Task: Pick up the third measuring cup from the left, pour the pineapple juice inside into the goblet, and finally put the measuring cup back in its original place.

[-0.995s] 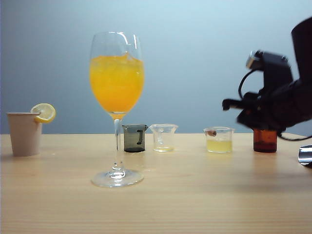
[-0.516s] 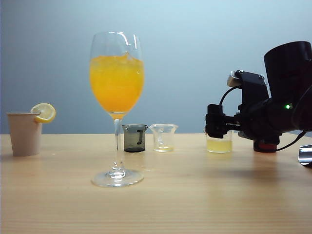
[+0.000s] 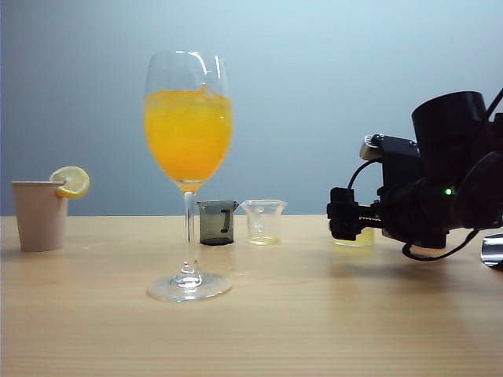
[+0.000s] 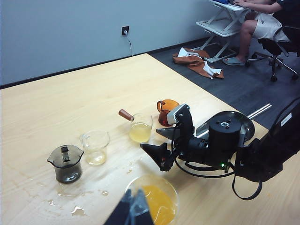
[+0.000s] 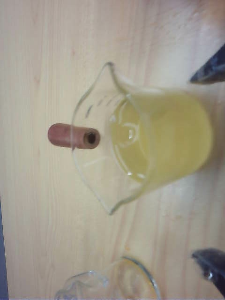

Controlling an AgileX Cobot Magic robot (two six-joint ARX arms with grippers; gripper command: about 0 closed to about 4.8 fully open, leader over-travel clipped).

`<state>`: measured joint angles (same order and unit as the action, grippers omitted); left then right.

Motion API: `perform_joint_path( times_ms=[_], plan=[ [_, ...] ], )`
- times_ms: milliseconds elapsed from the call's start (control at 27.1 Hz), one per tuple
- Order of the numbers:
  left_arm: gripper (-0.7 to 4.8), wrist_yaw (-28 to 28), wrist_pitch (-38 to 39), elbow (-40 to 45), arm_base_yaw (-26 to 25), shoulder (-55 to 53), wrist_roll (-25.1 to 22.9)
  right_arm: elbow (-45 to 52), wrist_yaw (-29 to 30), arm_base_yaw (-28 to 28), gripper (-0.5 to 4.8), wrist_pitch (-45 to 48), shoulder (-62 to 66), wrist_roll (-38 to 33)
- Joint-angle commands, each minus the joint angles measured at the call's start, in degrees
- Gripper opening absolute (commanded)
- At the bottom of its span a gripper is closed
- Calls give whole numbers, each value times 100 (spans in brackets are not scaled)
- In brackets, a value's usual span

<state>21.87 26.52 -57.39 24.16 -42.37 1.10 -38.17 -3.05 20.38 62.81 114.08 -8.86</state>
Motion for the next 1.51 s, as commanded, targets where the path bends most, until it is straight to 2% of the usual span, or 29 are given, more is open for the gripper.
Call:
perform_joint_path(
  times_ms=[37,442,811,958,1143,1511],
  plan=[
    [-5,7,-138,-42,-9,13,0,-227,-31,2,479,13,109,7],
    [-5,46,-232,-42,-9,13,2,-883,-85,-9,479,-138,597,7],
    [-5,46,-236,-42,-9,13,0,-1093,-74,-59,479,-437,643,17],
    [-5,46,-234,-42,-9,13,0,-1123,48,-188,479,-437,664,31],
    [-5,44,-236,-42,-9,13,0,-1272,476,-278,479,-474,743,35],
    [-5,46,-234,-42,-9,13,0,-1388,470,-278,479,-474,857,31]
  ],
)
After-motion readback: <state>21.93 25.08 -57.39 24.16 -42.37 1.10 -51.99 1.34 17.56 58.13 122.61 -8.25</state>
